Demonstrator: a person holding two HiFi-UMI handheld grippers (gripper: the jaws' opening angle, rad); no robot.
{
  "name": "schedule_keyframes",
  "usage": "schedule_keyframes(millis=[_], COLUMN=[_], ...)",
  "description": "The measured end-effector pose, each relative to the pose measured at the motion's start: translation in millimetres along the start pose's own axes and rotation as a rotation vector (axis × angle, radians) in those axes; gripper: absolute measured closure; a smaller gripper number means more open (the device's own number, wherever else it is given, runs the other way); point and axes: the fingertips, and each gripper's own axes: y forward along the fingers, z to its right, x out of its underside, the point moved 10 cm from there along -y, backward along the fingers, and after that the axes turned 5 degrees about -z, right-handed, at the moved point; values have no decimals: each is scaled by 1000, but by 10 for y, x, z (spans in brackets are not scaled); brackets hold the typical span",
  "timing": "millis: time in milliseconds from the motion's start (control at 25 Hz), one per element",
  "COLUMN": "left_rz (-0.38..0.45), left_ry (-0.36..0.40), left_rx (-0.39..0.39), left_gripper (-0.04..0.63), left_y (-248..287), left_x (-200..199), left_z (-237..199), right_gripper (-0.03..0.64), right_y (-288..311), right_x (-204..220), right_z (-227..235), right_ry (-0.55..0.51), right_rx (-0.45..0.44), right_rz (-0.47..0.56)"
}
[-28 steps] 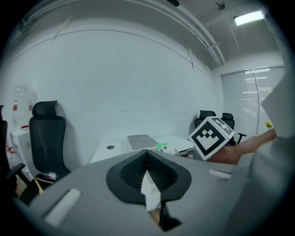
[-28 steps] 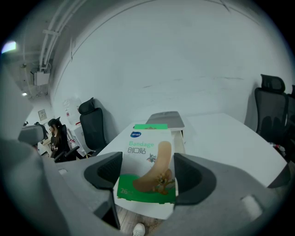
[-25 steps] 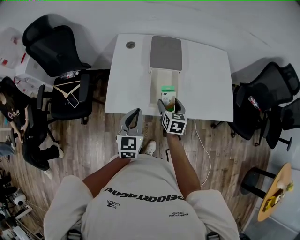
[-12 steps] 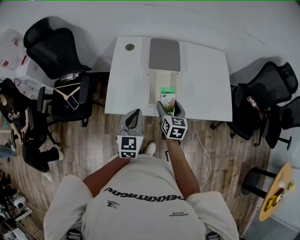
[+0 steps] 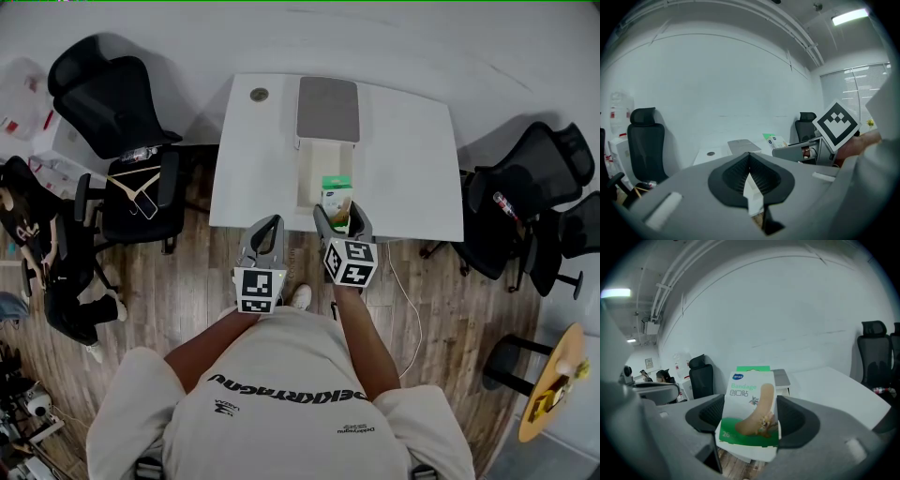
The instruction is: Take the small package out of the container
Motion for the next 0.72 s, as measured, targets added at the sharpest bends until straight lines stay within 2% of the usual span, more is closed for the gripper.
schedule_keyframes(millis=[720], left_rz=[16], left_ry=[4], left_rx=[6], left_gripper=[598], left_y=[16], left_x=[-66], left_z=[8], right_gripper=[269], right_y=[-222], right_x=[-52], right_z=[-113], right_ry=[-41], right_rx=[-26], right_rz=[57])
